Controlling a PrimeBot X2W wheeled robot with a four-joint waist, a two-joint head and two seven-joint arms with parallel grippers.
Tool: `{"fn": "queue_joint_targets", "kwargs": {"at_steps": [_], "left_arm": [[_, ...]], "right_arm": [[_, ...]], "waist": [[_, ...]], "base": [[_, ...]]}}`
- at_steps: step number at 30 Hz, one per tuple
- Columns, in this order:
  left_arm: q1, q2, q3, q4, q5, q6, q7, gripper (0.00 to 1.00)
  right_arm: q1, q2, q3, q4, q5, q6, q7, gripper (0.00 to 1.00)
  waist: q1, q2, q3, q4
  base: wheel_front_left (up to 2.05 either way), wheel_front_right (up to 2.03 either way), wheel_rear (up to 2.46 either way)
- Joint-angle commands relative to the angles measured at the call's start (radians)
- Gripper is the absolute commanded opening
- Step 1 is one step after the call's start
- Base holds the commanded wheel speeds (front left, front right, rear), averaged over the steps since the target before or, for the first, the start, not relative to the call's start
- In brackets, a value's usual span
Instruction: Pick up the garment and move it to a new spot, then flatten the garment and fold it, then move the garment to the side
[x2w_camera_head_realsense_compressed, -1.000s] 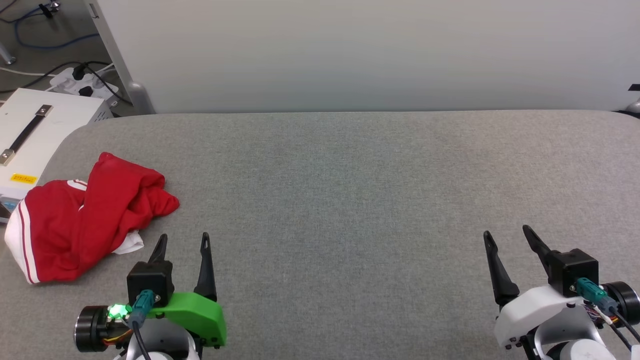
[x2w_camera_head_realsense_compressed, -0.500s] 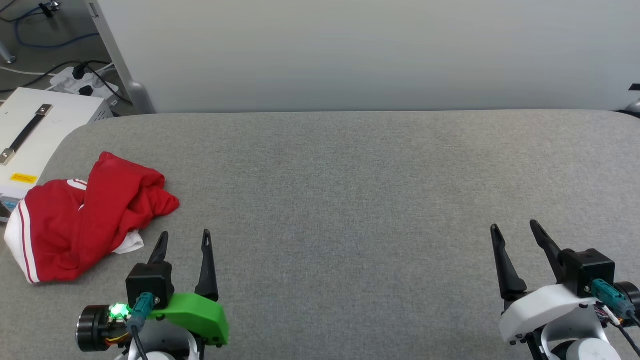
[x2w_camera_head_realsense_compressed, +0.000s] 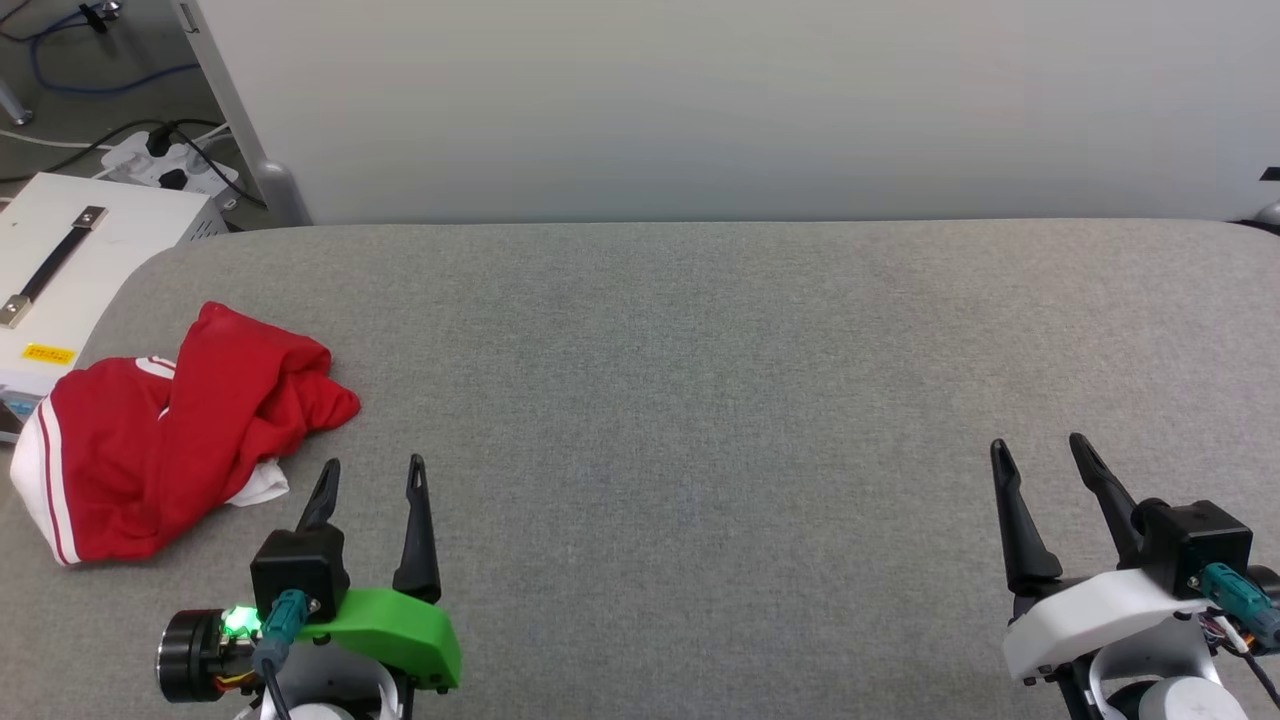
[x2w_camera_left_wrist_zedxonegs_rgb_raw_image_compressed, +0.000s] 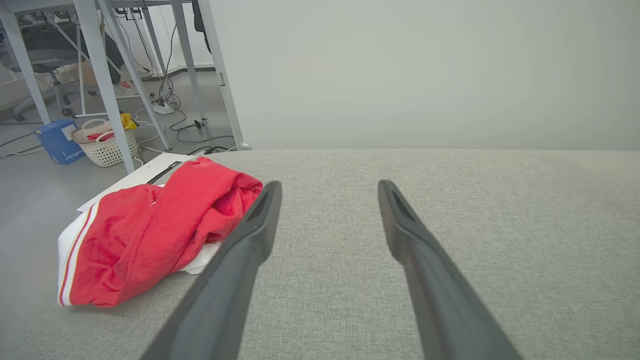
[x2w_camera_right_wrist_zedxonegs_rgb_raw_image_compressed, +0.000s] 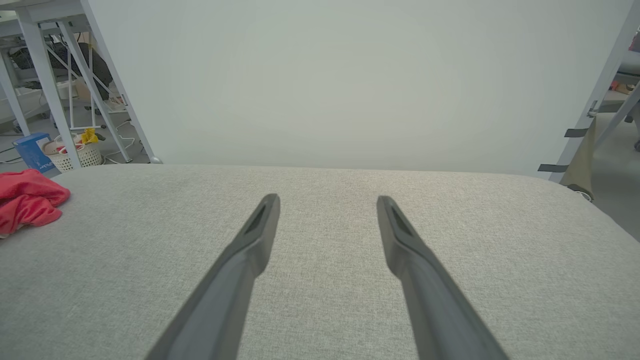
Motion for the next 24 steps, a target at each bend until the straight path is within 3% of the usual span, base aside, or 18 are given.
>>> {"fn": "queue_joint_targets", "kwargs": {"at_steps": [1,24], "left_arm": [[-0.009,-0.002,0.000,-0.001,-0.010,0.005,-0.013,1.00],[-0.006,-0.003,-0.018,0.013,-0.031,0.013,-0.061,1.00]], "right_arm": [[0.013,0.000,-0.001,-0.009,0.014,0.000,-0.012,1.00],[0.031,0.000,-0.002,-0.004,0.046,0.000,-0.059,1.00]], "waist": [[0.0000,0.0000,0.000,0.000],[0.0000,0.0000,-0.002,0.004]], "base": [[0.00,0.00,0.00],[0.00,0.00,0.00]]}}
